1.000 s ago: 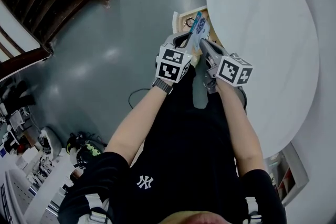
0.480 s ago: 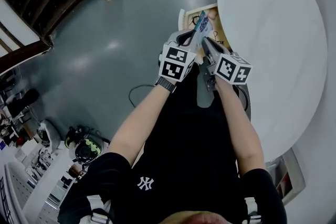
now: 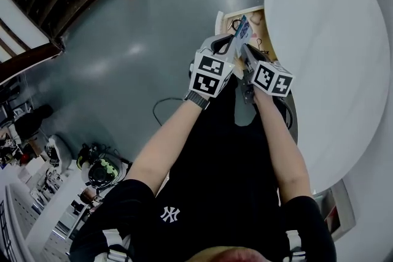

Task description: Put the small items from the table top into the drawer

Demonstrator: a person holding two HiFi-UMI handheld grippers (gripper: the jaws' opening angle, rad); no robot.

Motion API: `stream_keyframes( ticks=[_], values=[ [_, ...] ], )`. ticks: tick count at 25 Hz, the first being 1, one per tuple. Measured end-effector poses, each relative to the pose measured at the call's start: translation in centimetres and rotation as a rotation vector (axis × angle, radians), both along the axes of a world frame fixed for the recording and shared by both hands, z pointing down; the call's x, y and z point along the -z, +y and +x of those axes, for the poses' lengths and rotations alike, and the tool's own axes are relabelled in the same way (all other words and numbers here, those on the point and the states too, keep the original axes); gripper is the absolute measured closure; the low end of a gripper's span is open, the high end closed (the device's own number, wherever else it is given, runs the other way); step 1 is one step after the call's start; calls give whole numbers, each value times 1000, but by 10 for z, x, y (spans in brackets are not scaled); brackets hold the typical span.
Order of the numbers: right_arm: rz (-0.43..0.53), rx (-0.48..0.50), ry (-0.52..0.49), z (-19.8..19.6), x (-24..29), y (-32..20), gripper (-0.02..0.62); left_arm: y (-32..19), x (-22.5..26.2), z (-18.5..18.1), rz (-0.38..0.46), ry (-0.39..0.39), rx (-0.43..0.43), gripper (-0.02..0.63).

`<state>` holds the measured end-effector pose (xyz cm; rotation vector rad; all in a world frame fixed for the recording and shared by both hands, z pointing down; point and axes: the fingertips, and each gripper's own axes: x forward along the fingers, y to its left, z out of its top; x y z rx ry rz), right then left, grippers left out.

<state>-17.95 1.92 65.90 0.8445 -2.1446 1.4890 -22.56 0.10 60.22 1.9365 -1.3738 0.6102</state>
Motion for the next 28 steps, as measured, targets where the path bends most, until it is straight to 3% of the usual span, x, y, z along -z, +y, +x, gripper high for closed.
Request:
stream_keyframes(
  ticks=[4,7,10,13,20,28],
  values=[
    [-6,-12,2,1,-8,2,563,0,-1,0,7,1,-4,606],
    [-4,5,37,0,-13,4,455,-2,-2,-1,2,-3,-9,606],
    [-11,9,91,4,-14,6,423,-3,-3,-1,-9,-2,-16,606],
    [20,18,148,13,-17,9,431,-2,-10,6,-13,3,-33,606],
    [141,63,128,15,30,12,563,2,2,22,-17,13,-84,606],
    [259,31,102,32,110,-15,569,-11,63,39,46,45,-115,606]
  ],
)
